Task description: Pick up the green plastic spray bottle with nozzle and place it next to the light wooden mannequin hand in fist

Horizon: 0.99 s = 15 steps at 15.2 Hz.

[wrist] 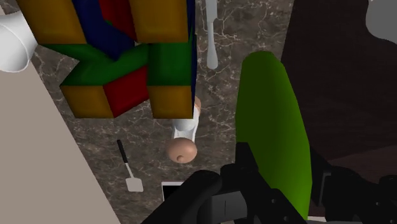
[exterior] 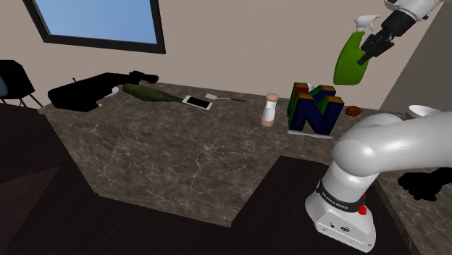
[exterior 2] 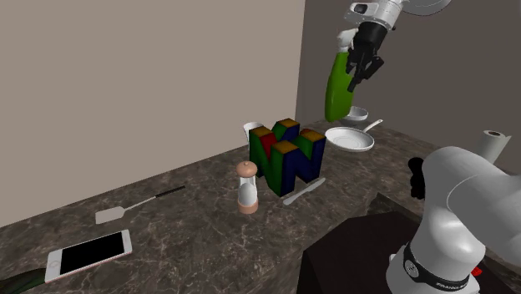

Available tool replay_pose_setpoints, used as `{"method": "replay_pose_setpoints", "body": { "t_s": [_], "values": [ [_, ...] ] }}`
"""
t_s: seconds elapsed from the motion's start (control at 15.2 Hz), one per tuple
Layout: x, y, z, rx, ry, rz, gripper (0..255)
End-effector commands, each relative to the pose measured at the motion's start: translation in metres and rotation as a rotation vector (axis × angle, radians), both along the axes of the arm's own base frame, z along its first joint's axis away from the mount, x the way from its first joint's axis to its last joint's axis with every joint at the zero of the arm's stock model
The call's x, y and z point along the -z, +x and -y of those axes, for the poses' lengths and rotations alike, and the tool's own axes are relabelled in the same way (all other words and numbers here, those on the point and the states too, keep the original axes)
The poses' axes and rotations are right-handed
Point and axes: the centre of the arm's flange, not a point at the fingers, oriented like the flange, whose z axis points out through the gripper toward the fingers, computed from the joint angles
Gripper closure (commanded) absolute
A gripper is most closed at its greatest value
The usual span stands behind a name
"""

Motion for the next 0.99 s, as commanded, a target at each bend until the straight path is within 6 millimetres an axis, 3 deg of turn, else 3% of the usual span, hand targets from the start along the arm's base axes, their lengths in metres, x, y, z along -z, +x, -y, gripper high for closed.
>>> {"method": "replay_pose_setpoints", "body": {
  "t_s": [0.0, 0.92],
  "values": [
    [-0.002, -0.027, -0.005, -0.001, 0.0, -0.001, 255],
    [-0.002, -0.208, -0.039, -0.001, 0.0, -0.001, 255]
  ]
}}
